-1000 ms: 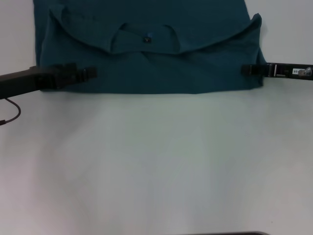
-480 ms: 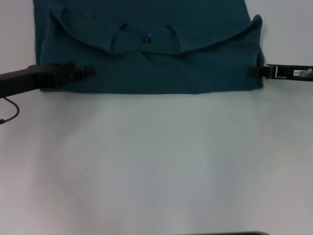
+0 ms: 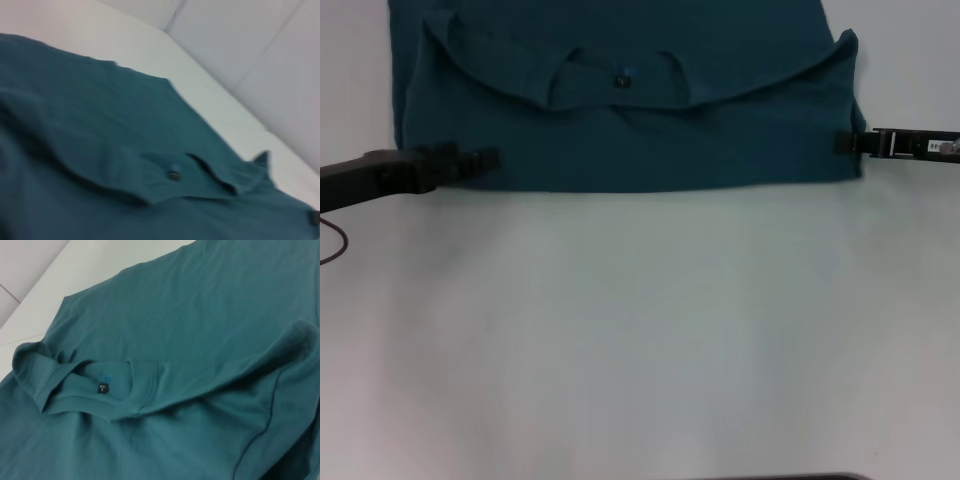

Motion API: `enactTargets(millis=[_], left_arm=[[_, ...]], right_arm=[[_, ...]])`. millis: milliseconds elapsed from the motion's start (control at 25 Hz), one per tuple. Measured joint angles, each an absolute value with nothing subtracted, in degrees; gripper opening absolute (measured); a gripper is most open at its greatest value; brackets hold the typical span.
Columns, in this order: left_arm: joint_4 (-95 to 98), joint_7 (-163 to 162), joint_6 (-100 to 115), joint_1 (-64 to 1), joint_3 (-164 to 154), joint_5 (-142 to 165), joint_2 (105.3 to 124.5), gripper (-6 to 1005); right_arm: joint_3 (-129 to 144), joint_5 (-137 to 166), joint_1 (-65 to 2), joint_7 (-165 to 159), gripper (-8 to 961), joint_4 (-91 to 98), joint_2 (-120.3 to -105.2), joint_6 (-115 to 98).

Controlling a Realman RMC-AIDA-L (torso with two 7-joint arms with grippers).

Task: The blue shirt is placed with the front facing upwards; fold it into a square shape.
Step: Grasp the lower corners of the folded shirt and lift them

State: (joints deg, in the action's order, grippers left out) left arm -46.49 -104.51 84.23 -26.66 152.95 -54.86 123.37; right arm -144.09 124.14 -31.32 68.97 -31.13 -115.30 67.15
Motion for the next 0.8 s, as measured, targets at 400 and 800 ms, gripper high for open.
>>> enactTargets(millis=[400,800], left_arm=[[-43.4,-104.2,70.1,-27.0,152.4,-54.2,122.93,859],[-42.9,-104.2,66.0,-27.0,151.2,-53.8,122.61,860]], right_arm=[[-143.9,124.1,-31.6,68.7,43,-31.1,-115.3,67.5],[-144.1,124.1,-31.7,68.6,45,-31.0,-115.25,67.2]])
